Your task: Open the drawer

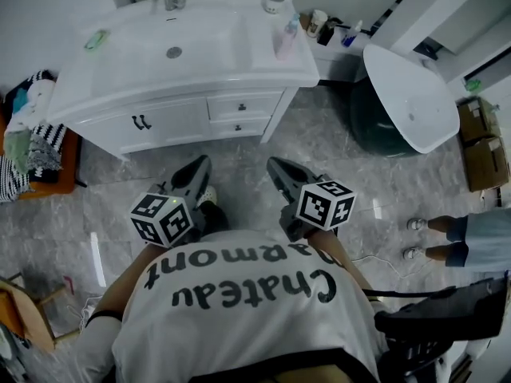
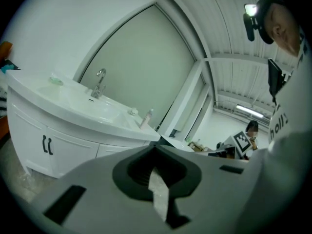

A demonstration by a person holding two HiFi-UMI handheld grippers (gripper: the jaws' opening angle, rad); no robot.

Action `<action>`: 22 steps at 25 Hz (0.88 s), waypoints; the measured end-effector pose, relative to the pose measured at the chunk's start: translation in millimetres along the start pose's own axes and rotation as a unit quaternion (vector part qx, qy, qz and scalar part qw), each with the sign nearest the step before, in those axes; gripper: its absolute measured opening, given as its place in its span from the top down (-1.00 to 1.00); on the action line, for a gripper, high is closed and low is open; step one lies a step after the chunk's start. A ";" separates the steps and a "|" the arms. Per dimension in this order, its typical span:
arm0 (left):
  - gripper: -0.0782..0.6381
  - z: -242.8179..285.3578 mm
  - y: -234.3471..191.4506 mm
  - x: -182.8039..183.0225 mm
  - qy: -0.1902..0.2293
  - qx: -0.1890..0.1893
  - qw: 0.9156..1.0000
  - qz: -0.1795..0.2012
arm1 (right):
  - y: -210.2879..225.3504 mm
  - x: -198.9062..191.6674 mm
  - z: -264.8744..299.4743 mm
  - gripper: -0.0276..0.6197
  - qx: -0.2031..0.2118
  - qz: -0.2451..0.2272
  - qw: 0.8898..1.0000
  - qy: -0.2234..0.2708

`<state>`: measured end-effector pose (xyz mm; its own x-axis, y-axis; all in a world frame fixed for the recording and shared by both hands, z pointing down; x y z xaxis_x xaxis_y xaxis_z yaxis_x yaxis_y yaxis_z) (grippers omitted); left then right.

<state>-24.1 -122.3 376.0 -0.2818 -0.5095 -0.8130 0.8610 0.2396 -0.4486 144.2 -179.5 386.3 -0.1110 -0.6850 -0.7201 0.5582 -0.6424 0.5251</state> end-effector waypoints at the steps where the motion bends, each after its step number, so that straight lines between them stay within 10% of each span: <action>1: 0.76 5.9 -5.1 7.5 -0.004 -0.005 1.000 0.004 | 1.7 6.7 6.7 0.88 -0.002 0.003 1.000 0.001; 14: 0.76 90.9 -68.3 102.5 -0.060 -0.157 0.982 0.087 | 24.3 86.8 106.2 0.88 -0.022 0.041 0.997 0.064; 22: 0.76 126.5 -109.3 84.5 -0.111 -0.145 0.974 0.136 | 51.6 78.6 147.3 0.88 -0.069 0.051 0.995 0.048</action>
<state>-88.5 -296.1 403.3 0.0651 -0.5527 -0.8308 0.7261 0.5974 -0.3405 43.2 -317.2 423.6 0.0274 -0.7031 -0.7105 0.6715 -0.5136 0.5341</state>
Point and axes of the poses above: the fingertips, and each gripper's own axes: z forward along the fingers, y to its right, x out of its top, the point moved 3 cm from there along -z, backward along the fingers, and after that the axes turned 8 degrees about -y, right-handed, at the moved point
